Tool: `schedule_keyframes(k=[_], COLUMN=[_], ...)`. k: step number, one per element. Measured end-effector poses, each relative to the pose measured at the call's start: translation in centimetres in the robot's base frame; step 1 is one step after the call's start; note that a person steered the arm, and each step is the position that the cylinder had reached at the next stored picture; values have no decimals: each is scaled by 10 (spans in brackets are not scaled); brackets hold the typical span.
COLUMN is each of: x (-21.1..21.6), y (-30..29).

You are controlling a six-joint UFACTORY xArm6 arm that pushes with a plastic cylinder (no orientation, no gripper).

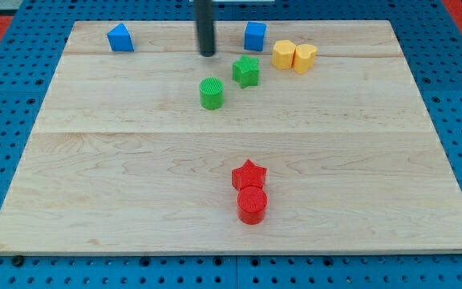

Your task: Place the yellow heart right to the yellow hexagon

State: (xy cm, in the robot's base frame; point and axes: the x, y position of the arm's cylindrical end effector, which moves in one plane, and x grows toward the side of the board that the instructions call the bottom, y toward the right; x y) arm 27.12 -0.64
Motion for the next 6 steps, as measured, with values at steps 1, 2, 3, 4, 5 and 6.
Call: schedule_keyframes(k=[1,2,3,4,5,6], x=[-9,-15,-5,37,61,57], y=[33,88,127,155,187,193])
